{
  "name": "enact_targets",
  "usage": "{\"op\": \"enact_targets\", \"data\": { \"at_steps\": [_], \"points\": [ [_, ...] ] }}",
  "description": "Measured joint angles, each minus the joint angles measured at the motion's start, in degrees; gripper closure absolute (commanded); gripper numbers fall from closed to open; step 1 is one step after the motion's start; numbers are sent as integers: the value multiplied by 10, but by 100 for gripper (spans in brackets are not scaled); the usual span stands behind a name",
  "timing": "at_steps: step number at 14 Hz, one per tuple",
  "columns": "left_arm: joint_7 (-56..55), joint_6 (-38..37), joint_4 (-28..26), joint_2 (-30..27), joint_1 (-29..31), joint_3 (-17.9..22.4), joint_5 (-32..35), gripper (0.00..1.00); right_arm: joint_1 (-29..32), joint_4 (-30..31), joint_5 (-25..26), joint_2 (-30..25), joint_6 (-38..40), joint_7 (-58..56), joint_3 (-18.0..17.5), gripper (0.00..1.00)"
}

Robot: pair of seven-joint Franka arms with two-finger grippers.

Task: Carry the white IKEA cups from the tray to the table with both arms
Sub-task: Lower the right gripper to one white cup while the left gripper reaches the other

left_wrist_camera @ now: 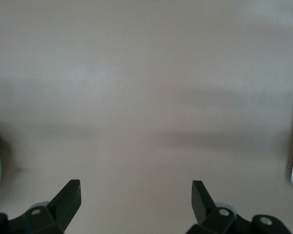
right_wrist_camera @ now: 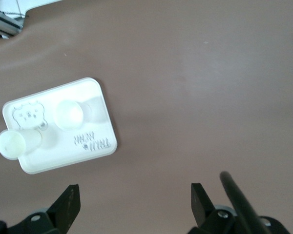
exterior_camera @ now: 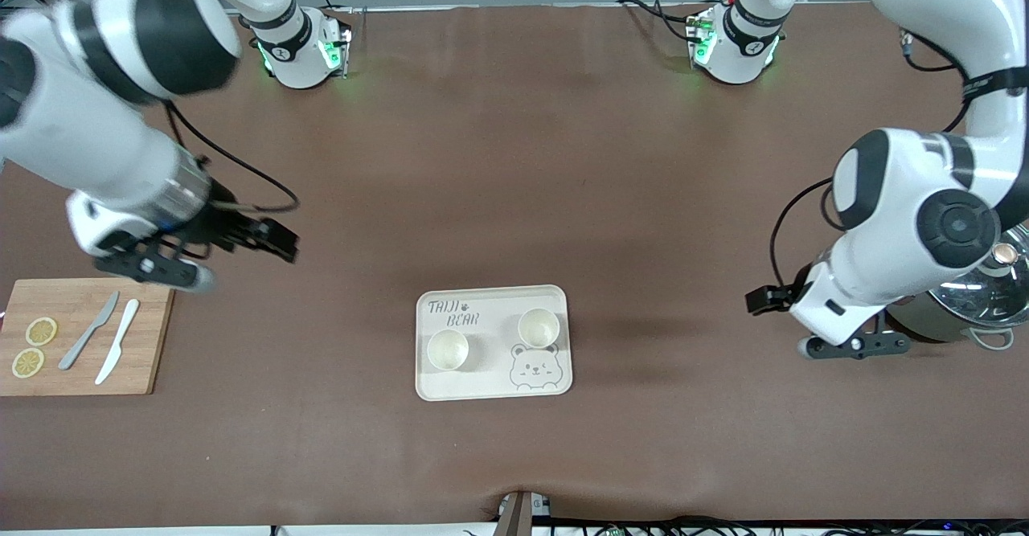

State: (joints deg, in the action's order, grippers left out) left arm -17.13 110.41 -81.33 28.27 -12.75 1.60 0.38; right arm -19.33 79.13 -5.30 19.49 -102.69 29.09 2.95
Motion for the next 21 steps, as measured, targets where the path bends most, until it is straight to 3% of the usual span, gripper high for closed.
{"op": "enact_targets", "data": {
  "at_steps": [6, 15, 21],
  "points": [
    [-149, 129, 7, 71, -32, -22, -32, 0, -60, -7, 0, 119, -156, 56, 1, 0],
    [-295, 293, 15, 149, -123, -32, -42, 0, -66, -11, 0, 198, -251, 66, 1, 0],
    [-330, 308, 37, 189, -166, -27, -41, 0, -85, -13, 0, 251, -313, 76, 1, 0]
  ]
}}
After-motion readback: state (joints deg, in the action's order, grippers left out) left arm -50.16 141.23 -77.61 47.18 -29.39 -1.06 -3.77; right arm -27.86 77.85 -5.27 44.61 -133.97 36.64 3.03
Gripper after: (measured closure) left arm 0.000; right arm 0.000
